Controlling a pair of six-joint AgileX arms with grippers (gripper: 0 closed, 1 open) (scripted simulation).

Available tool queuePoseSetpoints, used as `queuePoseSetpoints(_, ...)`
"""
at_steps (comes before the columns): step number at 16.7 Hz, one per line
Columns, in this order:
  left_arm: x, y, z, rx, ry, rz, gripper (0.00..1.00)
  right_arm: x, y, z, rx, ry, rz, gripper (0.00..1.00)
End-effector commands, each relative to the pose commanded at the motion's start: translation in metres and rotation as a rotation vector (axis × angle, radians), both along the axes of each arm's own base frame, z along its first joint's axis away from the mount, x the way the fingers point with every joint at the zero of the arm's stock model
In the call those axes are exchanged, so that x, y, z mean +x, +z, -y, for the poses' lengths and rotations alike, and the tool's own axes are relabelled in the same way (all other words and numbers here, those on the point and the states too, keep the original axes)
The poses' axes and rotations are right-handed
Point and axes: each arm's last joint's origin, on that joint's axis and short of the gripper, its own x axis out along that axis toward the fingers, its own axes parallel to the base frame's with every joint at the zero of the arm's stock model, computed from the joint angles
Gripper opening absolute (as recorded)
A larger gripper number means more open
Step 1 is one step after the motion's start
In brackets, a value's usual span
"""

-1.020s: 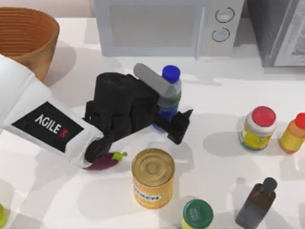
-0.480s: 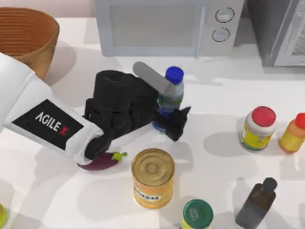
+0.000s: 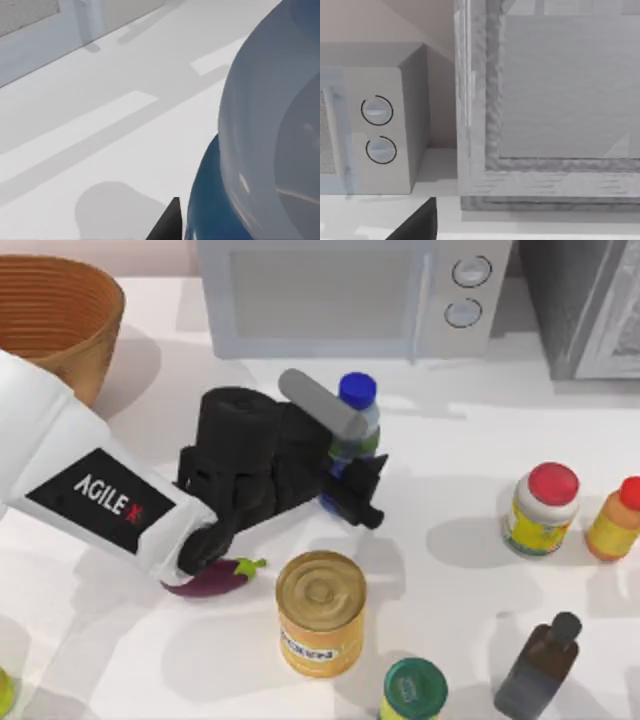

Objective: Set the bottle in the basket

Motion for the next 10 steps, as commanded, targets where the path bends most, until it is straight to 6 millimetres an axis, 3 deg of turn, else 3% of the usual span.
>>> queuePoseSetpoints(2, 0.0, 0.0, 0.0, 0.0, 0.0, 0.0, 0.02, 0.0, 0.0, 0.0, 0.0, 0.0, 0.0, 1.0)
queuePoseSetpoints(3, 0.0, 0.0, 0.0, 0.0, 0.0, 0.0, 0.0, 0.0, 0.0, 0.0, 0.0, 0.0, 0.0, 1.0)
queuePoseSetpoints(10, 0.0, 0.0, 0.0, 0.0, 0.0, 0.0, 0.0, 0.0, 0.0, 0.0, 0.0, 0.0, 0.0, 1.0)
